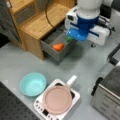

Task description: Open the drawer. Pick up the carrot. Put the carrots in the drawer.

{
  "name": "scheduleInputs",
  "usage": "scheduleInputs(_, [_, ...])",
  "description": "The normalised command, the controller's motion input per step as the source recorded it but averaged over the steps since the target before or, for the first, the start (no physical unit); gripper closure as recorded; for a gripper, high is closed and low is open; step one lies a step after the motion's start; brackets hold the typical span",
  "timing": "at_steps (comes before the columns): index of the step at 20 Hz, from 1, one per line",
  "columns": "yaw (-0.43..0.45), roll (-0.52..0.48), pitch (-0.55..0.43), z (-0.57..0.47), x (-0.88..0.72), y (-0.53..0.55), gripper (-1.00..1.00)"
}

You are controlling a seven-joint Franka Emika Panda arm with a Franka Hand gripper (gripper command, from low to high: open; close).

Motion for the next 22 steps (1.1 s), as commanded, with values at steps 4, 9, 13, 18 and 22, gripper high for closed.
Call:
scheduleInputs(4, [-0.206,0.181,-0.131,-0.16,0.04,0.11,-1.00])
scheduleInputs(9, [-0.160,0.087,-0.084,-0.19,-0.02,0.06,-1.00])
scheduleInputs(13, [-0.165,0.057,-0.076,-0.13,-0.05,0.08,-1.00])
scheduleInputs(18, [-0.184,0.050,-0.093,-0.10,-0.06,0.12,-1.00])
scheduleInputs(22, [-0.179,0.039,-0.121,-0.15,-0.12,0.15,-1.00])
